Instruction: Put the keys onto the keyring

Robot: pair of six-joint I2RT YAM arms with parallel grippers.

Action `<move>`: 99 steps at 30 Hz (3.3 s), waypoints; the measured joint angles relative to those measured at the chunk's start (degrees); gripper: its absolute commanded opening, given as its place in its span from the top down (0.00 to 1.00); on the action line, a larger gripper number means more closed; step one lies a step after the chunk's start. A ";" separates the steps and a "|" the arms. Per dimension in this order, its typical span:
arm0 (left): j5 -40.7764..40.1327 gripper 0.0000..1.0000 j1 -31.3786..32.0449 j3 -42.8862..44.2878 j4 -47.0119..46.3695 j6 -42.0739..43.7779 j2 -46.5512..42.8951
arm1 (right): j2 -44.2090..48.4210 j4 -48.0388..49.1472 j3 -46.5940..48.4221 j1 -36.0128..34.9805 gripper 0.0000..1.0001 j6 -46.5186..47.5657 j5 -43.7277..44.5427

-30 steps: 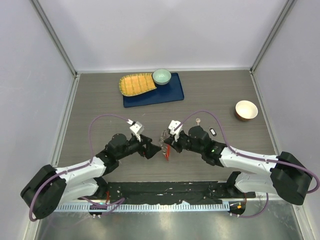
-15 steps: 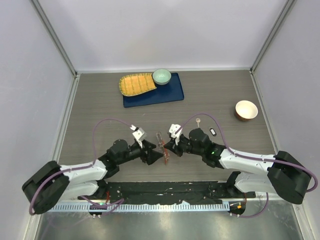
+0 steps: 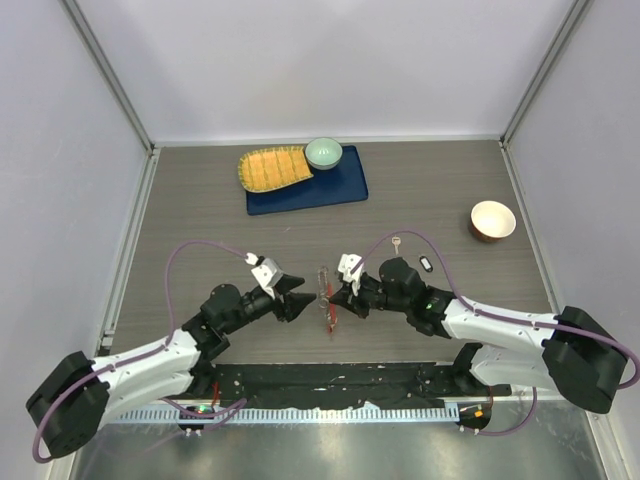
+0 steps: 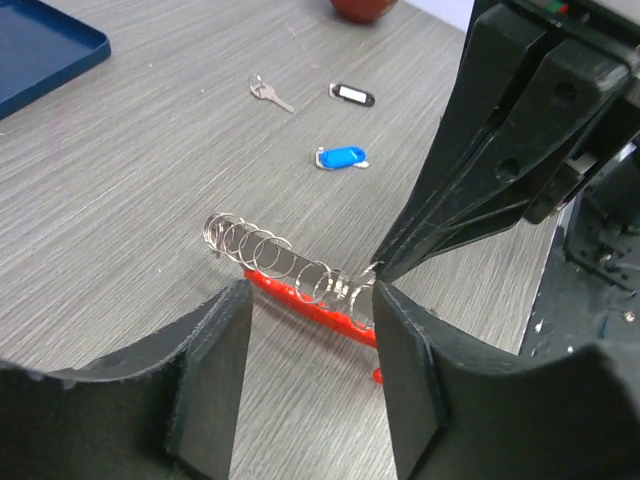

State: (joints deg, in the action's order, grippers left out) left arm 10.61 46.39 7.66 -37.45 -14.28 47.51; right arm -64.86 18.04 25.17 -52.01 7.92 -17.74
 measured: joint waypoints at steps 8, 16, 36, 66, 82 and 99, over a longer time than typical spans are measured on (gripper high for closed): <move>5.64 0.51 0.00 0.35 -1.70 6.21 7.10 | 0.00 -4.39 0.79 0.00 0.99 1.81 -3.02; 13.79 0.55 0.02 2.93 -1.81 8.85 11.56 | 0.00 -6.67 2.01 0.00 0.99 2.49 -4.52; 21.05 0.89 0.02 6.49 -1.44 11.82 16.94 | 0.00 -7.96 2.64 0.00 0.99 2.51 -6.21; 21.81 1.00 0.04 7.58 1.25 11.78 19.41 | -0.13 -10.43 3.15 0.00 0.99 3.32 -6.08; 13.16 1.00 0.11 2.91 0.74 21.99 14.53 | 3.32 -19.21 11.80 0.02 0.21 -5.16 4.61; 6.99 1.00 3.85 1.81 -2.64 28.70 18.88 | 1.46 -37.44 19.45 10.19 0.21 -24.37 25.22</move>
State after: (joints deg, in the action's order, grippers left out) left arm 17.61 50.24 9.47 -40.10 14.41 66.39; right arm -63.40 -19.40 44.62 -41.82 -16.45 7.49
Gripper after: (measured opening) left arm 0.012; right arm 0.835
